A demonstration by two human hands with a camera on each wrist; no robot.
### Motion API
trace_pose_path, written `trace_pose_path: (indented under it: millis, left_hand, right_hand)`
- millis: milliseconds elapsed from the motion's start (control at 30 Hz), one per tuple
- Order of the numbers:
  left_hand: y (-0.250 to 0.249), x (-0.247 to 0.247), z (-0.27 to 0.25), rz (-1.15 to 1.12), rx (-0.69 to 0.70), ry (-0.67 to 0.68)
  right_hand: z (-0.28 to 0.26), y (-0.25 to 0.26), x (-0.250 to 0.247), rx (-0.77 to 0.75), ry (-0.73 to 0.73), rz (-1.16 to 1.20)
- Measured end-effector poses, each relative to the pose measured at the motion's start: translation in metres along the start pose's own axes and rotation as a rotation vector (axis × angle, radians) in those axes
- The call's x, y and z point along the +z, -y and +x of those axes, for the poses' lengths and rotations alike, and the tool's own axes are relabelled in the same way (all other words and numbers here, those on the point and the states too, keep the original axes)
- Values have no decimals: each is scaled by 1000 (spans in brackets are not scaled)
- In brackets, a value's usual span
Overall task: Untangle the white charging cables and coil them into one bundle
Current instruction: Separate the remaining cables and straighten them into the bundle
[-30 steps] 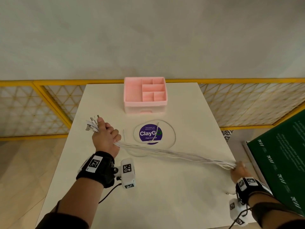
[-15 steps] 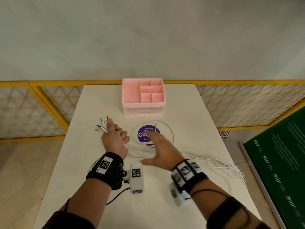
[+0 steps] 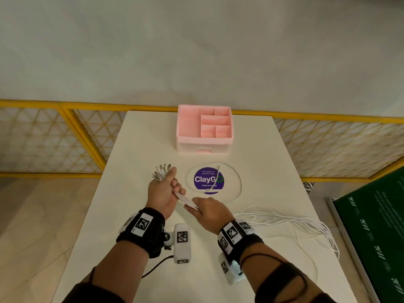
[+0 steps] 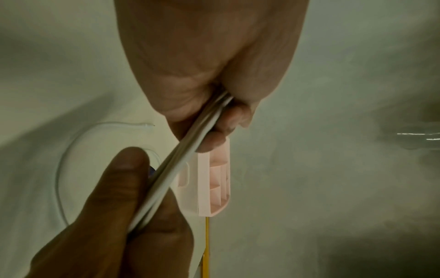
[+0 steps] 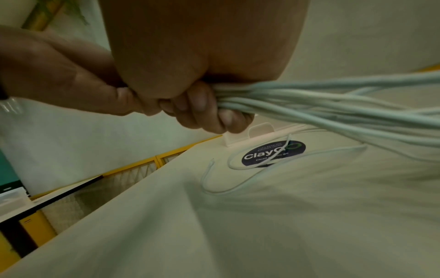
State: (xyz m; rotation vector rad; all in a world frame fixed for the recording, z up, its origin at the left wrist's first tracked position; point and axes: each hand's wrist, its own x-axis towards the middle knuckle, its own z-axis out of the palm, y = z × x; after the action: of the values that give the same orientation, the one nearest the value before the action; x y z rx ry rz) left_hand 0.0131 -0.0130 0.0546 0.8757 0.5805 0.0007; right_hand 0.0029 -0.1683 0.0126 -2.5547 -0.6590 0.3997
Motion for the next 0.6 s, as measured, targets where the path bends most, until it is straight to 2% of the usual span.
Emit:
trace_pose_path:
  millis: [100, 267, 433, 500, 600]
  left_hand:
    - [-3, -1, 1, 57, 59, 15]
    - [-7, -1, 4, 183, 232, -52]
    - [-8, 3, -2, 346, 380, -52]
    - [-5, 6, -3, 307, 388, -71]
    - [-1, 11, -3, 211, 352, -102]
  right_hand:
    - [-4, 0, 2, 5, 10, 13]
    - [-8, 1, -2, 19, 63, 85]
    - [-9, -1, -10, 54, 129, 83]
    - [-5, 3, -14, 63, 156, 127]
    - [6, 14, -17, 54, 100, 302]
